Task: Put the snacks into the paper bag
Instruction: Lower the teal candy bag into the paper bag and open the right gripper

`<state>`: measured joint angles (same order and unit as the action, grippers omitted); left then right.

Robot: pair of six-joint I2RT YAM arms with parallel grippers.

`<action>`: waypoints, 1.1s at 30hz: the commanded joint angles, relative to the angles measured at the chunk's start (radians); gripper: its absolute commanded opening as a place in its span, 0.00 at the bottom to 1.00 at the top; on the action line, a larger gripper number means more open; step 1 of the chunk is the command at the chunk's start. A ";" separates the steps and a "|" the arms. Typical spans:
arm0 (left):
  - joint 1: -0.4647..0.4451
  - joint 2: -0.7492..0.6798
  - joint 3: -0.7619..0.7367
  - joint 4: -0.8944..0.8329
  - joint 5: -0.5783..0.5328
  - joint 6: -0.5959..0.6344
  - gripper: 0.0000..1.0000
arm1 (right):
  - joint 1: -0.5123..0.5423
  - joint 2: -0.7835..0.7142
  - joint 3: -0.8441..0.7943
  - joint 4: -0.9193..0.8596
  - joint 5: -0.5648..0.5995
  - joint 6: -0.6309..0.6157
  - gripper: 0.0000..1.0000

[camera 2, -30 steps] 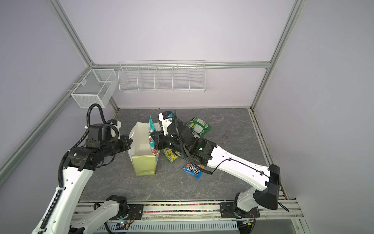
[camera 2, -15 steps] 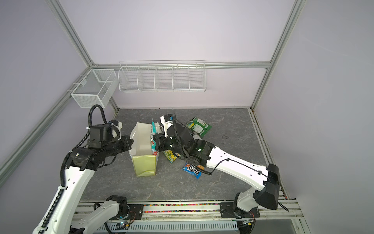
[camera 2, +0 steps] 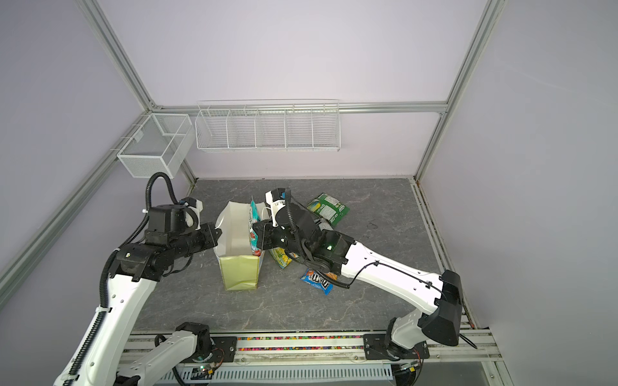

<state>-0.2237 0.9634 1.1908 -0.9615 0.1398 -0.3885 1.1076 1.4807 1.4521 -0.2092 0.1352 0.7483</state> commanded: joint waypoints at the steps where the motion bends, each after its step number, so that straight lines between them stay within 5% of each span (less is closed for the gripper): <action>1: -0.003 0.006 0.002 -0.012 0.013 -0.007 0.00 | -0.005 0.001 -0.004 0.048 0.011 0.022 0.07; 5: -0.002 0.008 0.006 -0.010 0.012 -0.007 0.00 | -0.006 0.000 0.004 0.050 0.002 0.022 0.08; 11: -0.003 0.009 0.006 -0.009 0.014 -0.007 0.00 | -0.009 -0.002 0.007 0.050 -0.015 0.023 0.34; 15: -0.002 0.008 0.006 -0.008 0.014 -0.007 0.00 | -0.010 -0.007 0.006 0.048 -0.019 0.028 0.37; 18: -0.003 0.005 0.005 -0.008 0.012 -0.007 0.00 | -0.009 -0.013 0.006 0.050 -0.030 0.024 0.52; 25: -0.003 -0.002 -0.006 -0.006 0.013 -0.007 0.00 | -0.009 -0.046 -0.003 0.005 -0.050 -0.001 0.62; 33: -0.003 -0.016 -0.029 0.014 0.034 -0.006 0.00 | -0.009 -0.192 -0.111 -0.110 0.024 -0.023 0.78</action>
<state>-0.2237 0.9611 1.1801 -0.9497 0.1566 -0.3889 1.1011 1.3624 1.3811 -0.2562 0.1162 0.7368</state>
